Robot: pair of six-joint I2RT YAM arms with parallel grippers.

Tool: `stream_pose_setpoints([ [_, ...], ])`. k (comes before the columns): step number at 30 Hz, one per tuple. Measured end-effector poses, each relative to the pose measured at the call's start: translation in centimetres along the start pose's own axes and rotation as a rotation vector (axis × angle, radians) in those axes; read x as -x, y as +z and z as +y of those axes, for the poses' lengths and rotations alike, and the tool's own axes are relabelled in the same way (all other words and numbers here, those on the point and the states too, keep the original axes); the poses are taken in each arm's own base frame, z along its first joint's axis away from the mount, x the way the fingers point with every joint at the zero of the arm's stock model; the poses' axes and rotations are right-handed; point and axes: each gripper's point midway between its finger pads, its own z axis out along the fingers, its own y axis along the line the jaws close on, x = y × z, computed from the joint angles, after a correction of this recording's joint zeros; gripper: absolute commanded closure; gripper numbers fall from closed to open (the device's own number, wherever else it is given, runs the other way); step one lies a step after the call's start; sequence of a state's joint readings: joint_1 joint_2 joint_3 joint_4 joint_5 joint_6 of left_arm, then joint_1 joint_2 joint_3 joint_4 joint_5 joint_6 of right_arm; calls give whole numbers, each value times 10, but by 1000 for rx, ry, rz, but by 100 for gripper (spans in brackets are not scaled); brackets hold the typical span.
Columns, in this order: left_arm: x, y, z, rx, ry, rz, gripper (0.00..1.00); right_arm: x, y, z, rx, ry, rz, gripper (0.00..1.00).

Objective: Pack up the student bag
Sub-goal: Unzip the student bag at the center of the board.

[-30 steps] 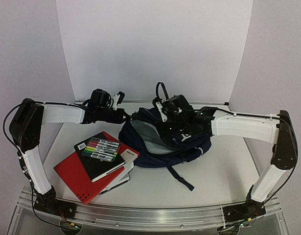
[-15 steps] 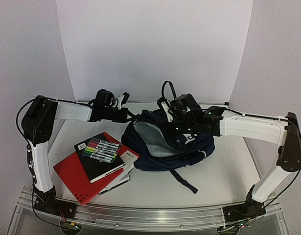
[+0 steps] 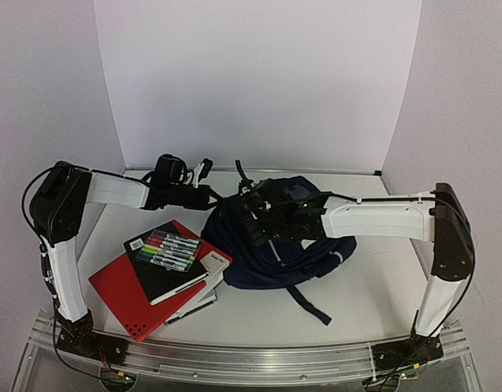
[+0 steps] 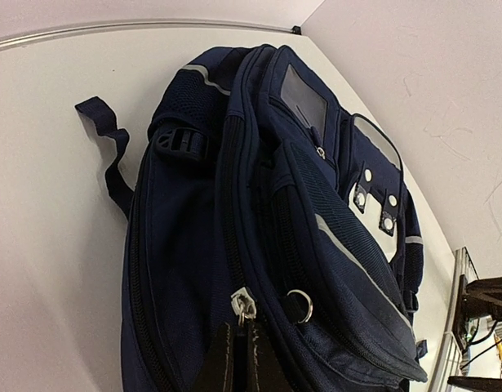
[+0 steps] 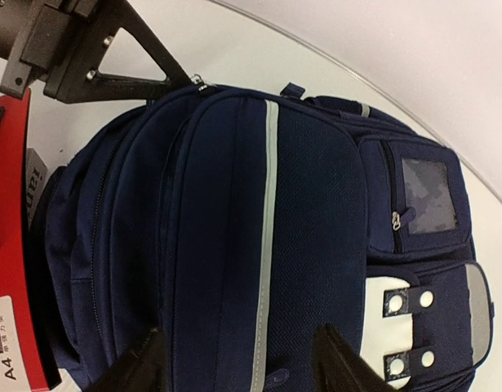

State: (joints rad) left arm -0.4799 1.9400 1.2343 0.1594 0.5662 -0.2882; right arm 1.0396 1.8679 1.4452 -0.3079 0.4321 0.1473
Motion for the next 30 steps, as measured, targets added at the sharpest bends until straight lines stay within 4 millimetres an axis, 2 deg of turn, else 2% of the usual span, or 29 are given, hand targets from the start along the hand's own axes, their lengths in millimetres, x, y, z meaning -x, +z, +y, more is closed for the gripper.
stream_pose_setpoints([
  [3,0,0,0,5,0,0,100,1,-1,5,12,6,-1,19],
  [9,0,0,1,9,0,-1,100,6,-7,18,38,19,-18,9],
  [21,0,1,1,15,1,-2,100,2,19,42,49,15,13,4],
  [26,1,0,1,17,4,-4,100,-6,30,35,-32,3,39,3],
  [30,2,0,1,23,8,-8,100,-10,30,19,-128,-7,55,3],
])
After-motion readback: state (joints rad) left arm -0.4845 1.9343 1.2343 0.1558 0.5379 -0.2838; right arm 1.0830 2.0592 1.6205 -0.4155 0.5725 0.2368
